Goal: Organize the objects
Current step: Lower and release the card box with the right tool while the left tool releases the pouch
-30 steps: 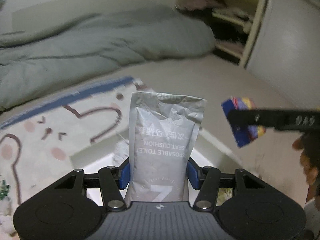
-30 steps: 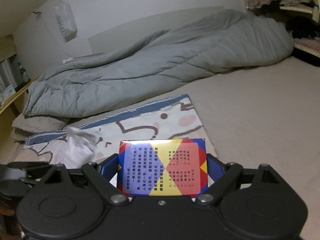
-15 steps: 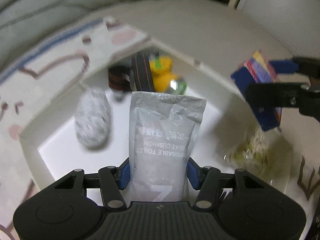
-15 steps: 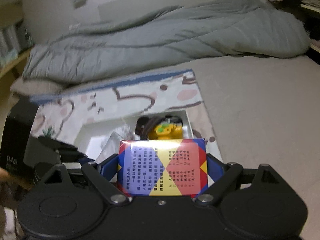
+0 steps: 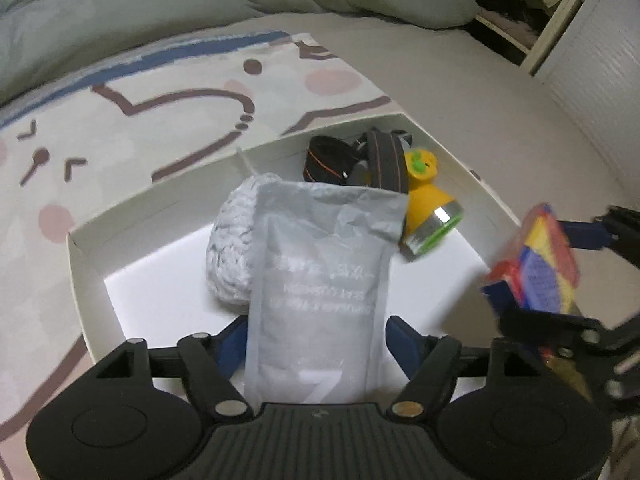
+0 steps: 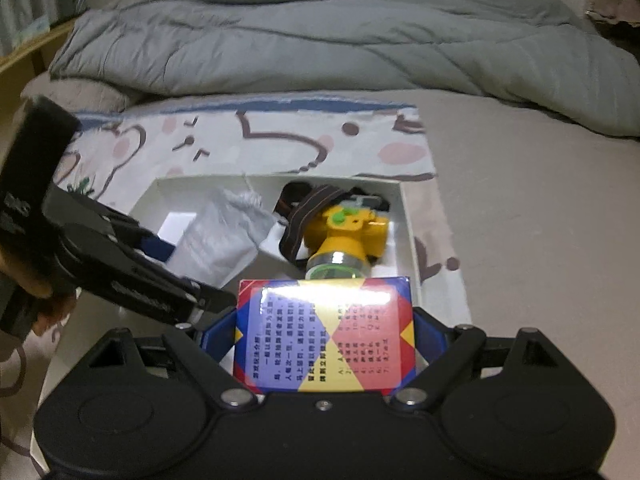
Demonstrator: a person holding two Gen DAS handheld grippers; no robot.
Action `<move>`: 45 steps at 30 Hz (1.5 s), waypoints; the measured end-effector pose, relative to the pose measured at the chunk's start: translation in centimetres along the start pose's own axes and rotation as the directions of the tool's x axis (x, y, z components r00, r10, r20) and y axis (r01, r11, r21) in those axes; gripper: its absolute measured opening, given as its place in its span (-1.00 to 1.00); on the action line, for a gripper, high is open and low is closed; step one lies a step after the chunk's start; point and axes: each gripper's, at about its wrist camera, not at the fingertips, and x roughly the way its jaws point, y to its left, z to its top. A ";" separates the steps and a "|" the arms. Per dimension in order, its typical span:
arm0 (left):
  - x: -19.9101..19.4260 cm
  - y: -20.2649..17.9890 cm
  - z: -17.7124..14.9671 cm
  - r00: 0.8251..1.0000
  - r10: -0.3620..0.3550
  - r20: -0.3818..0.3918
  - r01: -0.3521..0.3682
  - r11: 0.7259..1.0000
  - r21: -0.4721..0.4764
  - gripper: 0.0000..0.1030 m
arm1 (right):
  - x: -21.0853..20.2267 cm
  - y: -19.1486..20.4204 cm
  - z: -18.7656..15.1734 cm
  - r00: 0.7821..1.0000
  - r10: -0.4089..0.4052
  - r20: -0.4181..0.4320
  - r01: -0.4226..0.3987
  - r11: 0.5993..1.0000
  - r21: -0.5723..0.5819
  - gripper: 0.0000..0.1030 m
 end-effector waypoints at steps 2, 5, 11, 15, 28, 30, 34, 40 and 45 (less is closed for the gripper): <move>-0.2 -0.2 -0.2 1.000 -0.009 -0.010 0.009 0.999 0.032 0.44 | 0.6 0.2 0.2 1.000 0.001 -0.007 -0.001 1.000 -0.003 0.75; -0.6 -0.7 -0.4 1.000 -0.023 -0.021 0.025 0.997 0.075 0.44 | 1.2 0.3 0.4 1.000 -0.001 -0.019 0.001 1.000 0.005 0.75; -1.5 -1.9 -1.4 0.996 -0.080 -0.046 0.087 0.978 0.189 0.55 | 1.8 0.1 0.7 0.999 -0.023 -0.035 0.026 0.997 0.071 0.78; -1.5 -3.4 -1.8 0.993 -0.115 -0.039 0.121 0.960 0.252 0.54 | 1.0 -0.7 0.7 1.000 -0.007 -0.001 0.007 0.992 0.126 0.75; -1.1 -4.3 -1.6 0.999 -0.039 -0.019 0.042 0.967 0.252 0.27 | 0.5 -1.7 0.7 1.000 0.028 -0.001 -0.028 0.983 0.183 -0.13; -1.1 -3.8 -1.4 0.999 -0.010 -0.031 0.017 0.973 0.231 0.19 | 0.5 -1.4 0.7 0.999 0.040 -0.005 -0.038 0.985 0.170 -0.18; -1.3 -2.8 -1.5 0.999 -0.014 -0.047 0.023 0.981 0.194 0.14 | 0.7 -0.5 0.7 0.998 0.063 -0.018 -0.060 0.988 0.141 -0.26; -1.3 -3.4 -2.6 0.996 -0.041 -0.076 0.057 0.973 0.226 0.13 | 1.7 1.0 0.6 0.991 0.127 -0.049 -0.121 0.987 0.106 -0.63; -1.3 -3.8 -3.0 0.994 -0.047 -0.098 0.070 0.965 0.252 0.13 | 2.8 2.5 0.3 0.972 0.195 -0.131 -0.186 0.979 0.079 -0.81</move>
